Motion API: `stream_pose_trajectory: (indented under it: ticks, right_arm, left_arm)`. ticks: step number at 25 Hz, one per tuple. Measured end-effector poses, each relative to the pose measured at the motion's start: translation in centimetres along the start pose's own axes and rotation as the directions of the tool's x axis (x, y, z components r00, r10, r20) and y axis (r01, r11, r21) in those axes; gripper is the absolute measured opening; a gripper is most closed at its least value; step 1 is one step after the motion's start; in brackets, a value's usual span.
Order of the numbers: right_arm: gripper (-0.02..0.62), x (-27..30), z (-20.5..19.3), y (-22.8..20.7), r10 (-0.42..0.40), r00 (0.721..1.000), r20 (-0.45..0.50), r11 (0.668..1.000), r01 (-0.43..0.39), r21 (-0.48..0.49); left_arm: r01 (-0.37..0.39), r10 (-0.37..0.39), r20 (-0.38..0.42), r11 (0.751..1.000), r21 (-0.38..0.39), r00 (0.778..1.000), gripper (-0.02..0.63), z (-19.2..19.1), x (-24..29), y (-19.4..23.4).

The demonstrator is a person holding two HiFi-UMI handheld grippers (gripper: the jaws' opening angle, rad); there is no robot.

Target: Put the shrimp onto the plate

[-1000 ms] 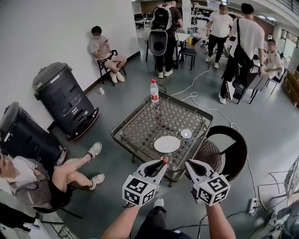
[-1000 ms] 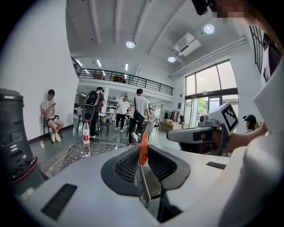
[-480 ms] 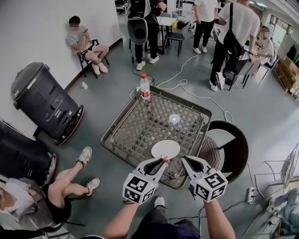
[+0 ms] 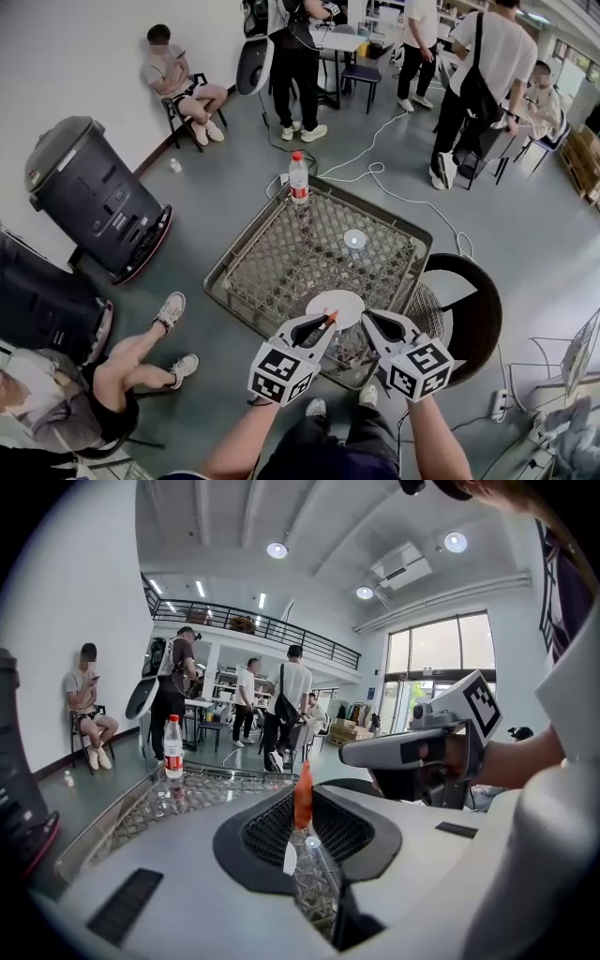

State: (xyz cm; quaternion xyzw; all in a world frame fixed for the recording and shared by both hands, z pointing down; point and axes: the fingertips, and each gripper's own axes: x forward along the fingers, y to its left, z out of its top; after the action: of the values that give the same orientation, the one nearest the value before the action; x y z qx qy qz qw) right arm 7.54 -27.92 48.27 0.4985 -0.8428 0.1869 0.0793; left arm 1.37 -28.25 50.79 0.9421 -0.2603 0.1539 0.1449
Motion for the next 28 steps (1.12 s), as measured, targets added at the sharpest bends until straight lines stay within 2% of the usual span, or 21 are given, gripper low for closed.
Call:
stream_pose_trajectory:
  ticks: [8,15,21,28]
  right_arm:
    - [0.005,1.4,0.7,-2.3,0.101,0.995,-0.025,0.994,-0.102,-0.043]
    - [0.005,2.8,0.1,-3.4,0.156,0.986,-0.063,0.986,-0.159,-0.045]
    - [0.005,3.9,-2.6,-5.3,0.15,0.983,-0.11,0.988,-0.154,-0.029]
    - [0.005,5.5,-5.5,-6.9,0.141,0.973,-0.181,0.989,-0.146,-0.016]
  left_arm:
    - [-0.1,0.1,-0.031,0.995,0.01,0.994,0.066,-0.1,2.0,0.2]
    - [-0.17,0.171,-0.102,0.985,0.017,0.98,0.066,-1.6,3.5,1.9]
    - [-0.202,0.203,-0.216,0.979,0.028,0.955,0.066,-5.9,6.6,4.1]
    - [-0.207,0.212,-0.352,0.977,0.053,0.912,0.066,-11.4,10.3,6.8]
